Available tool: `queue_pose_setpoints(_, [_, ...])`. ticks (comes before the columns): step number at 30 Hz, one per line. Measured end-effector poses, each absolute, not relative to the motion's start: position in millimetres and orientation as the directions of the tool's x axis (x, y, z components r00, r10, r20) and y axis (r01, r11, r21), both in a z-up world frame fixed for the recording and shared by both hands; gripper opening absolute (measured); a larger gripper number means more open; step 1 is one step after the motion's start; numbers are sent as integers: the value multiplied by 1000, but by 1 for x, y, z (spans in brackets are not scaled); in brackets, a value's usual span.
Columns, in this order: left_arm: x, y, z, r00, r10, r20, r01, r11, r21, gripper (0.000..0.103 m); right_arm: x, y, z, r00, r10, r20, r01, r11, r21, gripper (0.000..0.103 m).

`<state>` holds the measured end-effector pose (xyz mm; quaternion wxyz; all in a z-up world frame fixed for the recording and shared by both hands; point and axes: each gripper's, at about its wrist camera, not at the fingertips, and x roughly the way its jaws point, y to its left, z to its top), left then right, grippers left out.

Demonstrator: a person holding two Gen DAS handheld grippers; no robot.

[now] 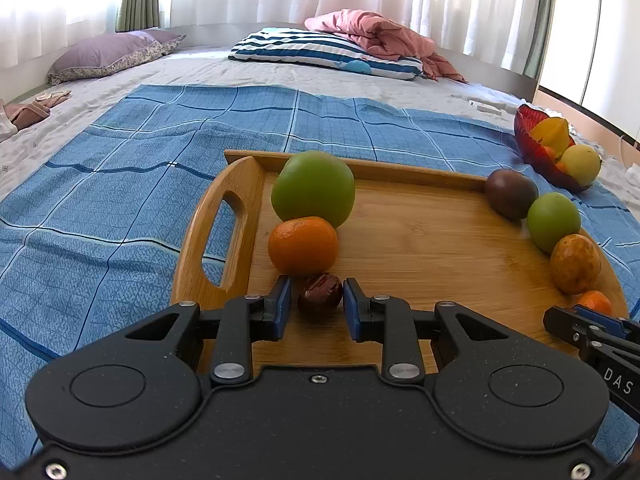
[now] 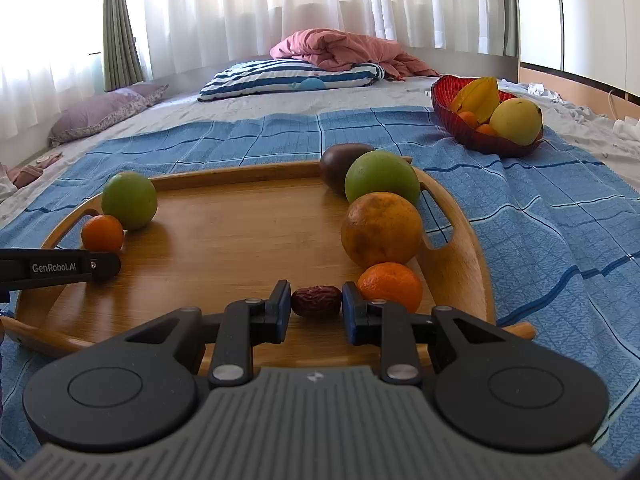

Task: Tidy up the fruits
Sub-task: 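Carry both dates over the wooden tray with both tools, then open both tools to release the dates onto the tray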

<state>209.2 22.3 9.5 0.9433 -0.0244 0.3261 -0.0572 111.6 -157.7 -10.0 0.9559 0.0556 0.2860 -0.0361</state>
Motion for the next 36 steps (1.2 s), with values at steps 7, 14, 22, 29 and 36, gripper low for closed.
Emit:
queue_pose_setpoints(7, [210,22,9,782,-120,-612,92,993,-78,27,113,-158,-11,831,-34,-555,99,991,87,32])
queue_pose_setpoints(14, [209,22,10,780,-121,-614,97,993,-72,39,114,-159,-12,831,-36,-555,101,991,87,33])
queue_pose_setpoints(22, [202,20,11,779,-122,-616,105,992,-64,50,114,-158,-11,832,-36,-554,100,991,87,38])
queue_pose_setpoints(29, [195,20,11,773,-127,-622,119,991,-55,63,108,-158,-9,841,-35,-540,97,991,87,52])
queue_pose_setpoints(36, [182,20,15,779,-128,-614,126,991,-46,77,101,-157,-4,850,-33,-526,91,992,85,56])
